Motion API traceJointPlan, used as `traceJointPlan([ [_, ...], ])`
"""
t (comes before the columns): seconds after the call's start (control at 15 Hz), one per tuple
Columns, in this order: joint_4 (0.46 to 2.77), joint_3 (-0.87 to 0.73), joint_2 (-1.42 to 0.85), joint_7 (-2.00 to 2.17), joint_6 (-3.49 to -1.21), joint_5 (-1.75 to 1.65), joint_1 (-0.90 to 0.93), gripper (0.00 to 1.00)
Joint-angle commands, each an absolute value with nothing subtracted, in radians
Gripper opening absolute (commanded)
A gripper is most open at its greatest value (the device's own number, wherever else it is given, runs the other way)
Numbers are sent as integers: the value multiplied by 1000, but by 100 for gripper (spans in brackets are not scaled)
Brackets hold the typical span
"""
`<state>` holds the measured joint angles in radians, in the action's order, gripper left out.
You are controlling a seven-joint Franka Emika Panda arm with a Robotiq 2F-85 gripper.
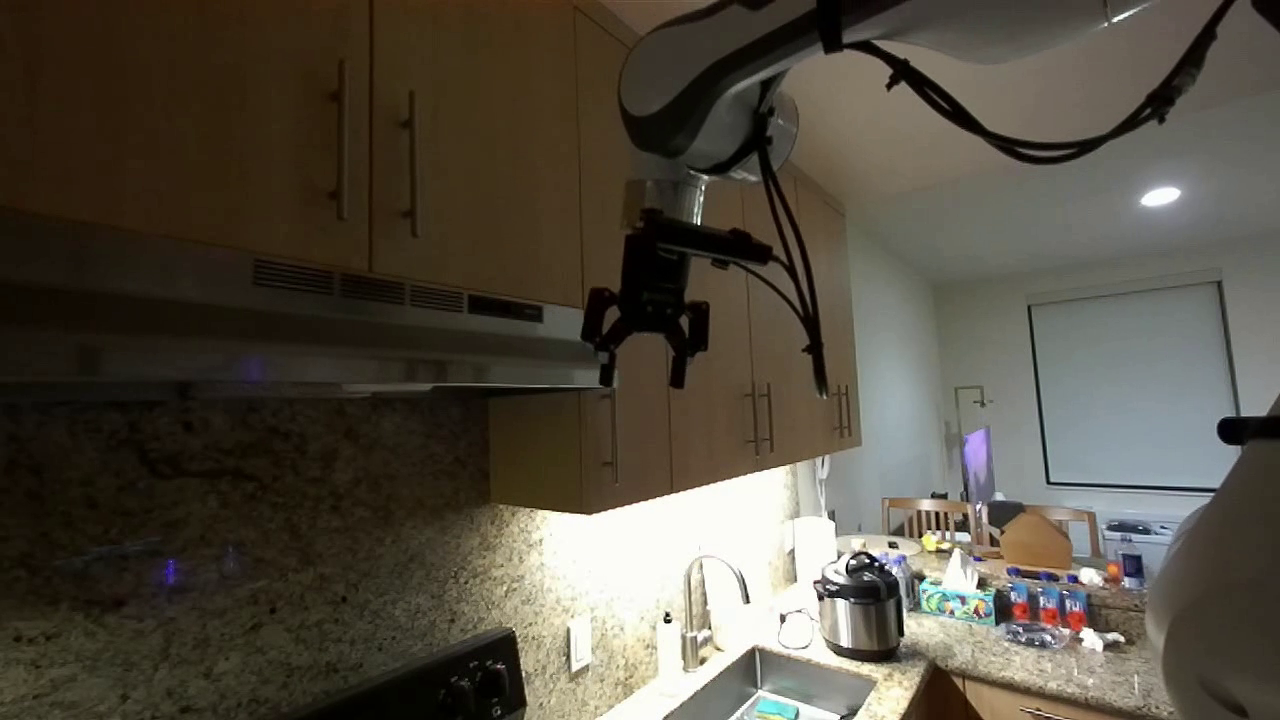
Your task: Turn off the light above the stove
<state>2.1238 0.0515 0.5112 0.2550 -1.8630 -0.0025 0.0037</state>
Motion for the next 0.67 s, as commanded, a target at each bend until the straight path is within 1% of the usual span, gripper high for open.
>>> traceJointPlan([
  [0.0,2191,11,526,156,-1861,9,-3,100],
  [0.2,2225,1,518,89,-1855,-14,1,100],
  [0.6,2243,39,435,113,-1859,9,22,100],
])
